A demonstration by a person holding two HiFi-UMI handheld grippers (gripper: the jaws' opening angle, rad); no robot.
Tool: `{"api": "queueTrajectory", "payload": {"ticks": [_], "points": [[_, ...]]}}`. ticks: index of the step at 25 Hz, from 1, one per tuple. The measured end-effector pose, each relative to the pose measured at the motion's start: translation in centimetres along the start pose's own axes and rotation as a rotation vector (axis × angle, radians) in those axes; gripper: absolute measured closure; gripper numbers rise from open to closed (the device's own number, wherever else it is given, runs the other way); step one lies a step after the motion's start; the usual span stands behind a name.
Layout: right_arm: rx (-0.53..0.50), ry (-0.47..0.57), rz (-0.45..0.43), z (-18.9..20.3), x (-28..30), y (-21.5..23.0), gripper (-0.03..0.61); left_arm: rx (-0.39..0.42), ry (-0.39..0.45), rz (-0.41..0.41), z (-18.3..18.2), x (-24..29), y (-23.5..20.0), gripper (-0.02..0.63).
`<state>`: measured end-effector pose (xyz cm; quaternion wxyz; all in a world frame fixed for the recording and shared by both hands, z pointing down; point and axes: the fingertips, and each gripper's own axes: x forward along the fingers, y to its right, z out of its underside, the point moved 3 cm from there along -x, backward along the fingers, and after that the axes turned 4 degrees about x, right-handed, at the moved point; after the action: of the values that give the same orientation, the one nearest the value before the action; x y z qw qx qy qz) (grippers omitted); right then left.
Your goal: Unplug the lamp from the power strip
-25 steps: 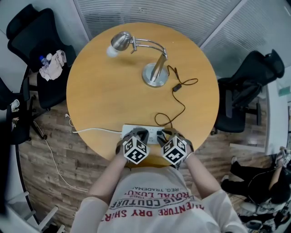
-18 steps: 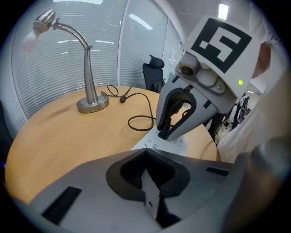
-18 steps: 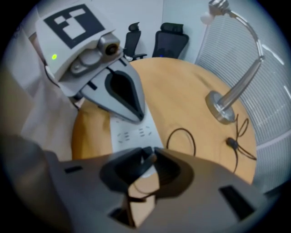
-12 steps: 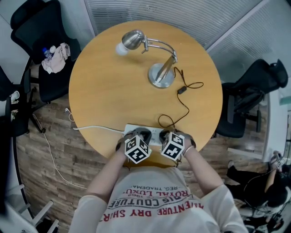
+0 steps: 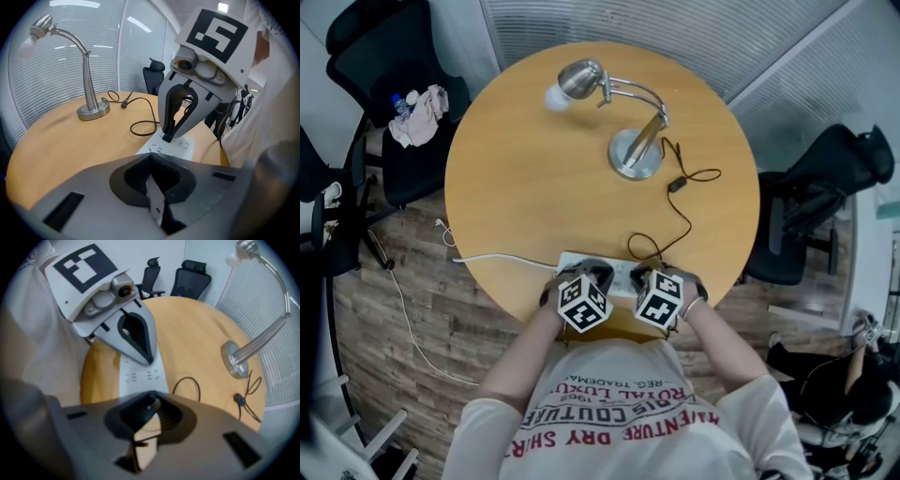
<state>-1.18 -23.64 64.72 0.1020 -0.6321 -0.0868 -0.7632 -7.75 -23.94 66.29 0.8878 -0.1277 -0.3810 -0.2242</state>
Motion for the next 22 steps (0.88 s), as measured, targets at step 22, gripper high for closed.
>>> {"api": "queueTrajectory", "payload": {"ticks": [22], "points": [[0.004,-0.049,0.048,0.3,-1.8,-1.5,0.508,-0.003,-0.015,0.004,-0.4,0.4,0.4,0.586]]}}
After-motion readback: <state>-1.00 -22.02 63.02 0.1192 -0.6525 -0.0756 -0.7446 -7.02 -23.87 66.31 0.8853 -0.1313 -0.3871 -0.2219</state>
